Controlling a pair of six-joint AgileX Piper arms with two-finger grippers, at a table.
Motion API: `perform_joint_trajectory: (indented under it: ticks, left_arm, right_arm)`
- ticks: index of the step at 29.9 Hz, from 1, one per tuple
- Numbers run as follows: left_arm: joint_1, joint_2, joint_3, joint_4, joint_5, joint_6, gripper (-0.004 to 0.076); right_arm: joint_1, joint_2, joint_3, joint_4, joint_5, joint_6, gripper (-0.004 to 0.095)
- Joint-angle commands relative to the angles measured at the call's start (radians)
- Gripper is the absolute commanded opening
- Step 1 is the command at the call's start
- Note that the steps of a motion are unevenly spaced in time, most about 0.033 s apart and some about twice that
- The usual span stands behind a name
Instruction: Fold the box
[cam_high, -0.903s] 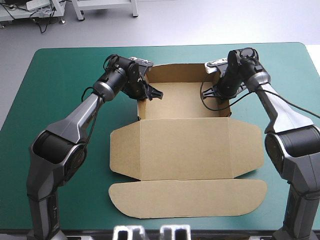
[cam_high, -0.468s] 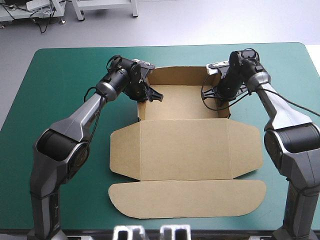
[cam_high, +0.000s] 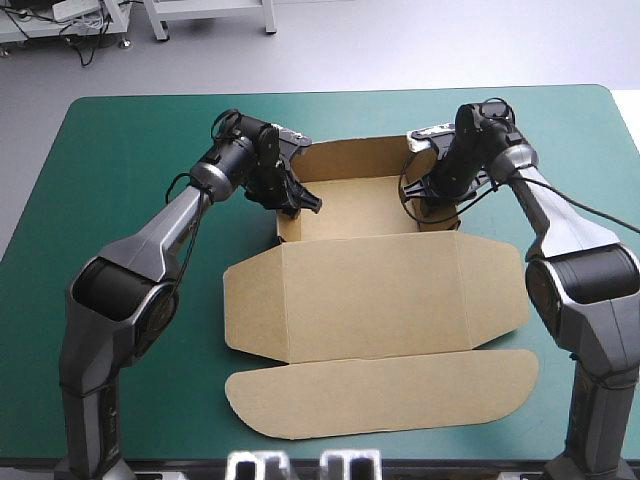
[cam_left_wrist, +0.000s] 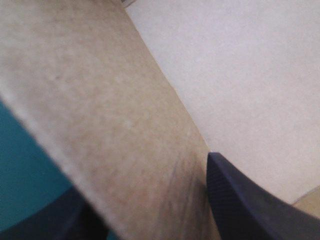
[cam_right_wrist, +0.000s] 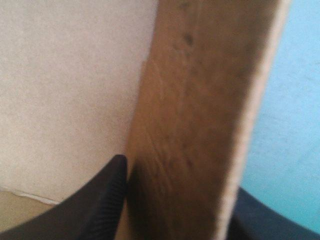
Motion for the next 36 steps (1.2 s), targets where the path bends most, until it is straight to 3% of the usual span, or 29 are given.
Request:
perform_joint_trajectory:
  ticks: [1, 3, 9, 21, 24, 30, 36]
  left_arm:
    - [0.007, -0.063, -0.043, -0.007, -0.011, 0.002, 0.0428]
    - [0.007, -0.063, -0.067, -0.007, -0.007, 0.002, 0.0428]
    - [0.009, -0.063, -0.201, 0.016, 0.089, 0.011, 0.0428]
    - [0.016, -0.116, -0.289, 0.162, 0.091, 0.024, 0.0421]
    - [0.016, -0.167, -0.281, 0.198, 0.091, 0.024, 0.0347]
    - [0.016, -0.363, -0.170, 0.203, 0.093, 0.033, -0.0013]
    - [0.016, -0.599, 0.122, 0.205, 0.093, 0.039, -0.0008]
  right_arm:
    - [-0.001, -0.054, -0.029, -0.010, 0.025, 0.001, 0.0706]
    - [-0.001, -0.059, -0.030, -0.010, 0.025, 0.003, 0.0757]
    - [-0.001, -0.097, -0.055, -0.014, 0.025, -0.021, 0.0755]
    - [-0.001, -0.226, -0.192, -0.043, 0.025, -0.021, 0.0750]
    - [-0.001, -0.237, -0.192, -0.059, 0.025, -0.021, 0.0750]
    - [-0.001, -0.213, -0.181, -0.045, 0.025, -0.016, 0.0748]
    - [-0.001, -0.142, -0.176, -0.039, 0.025, -0.019, 0.0741]
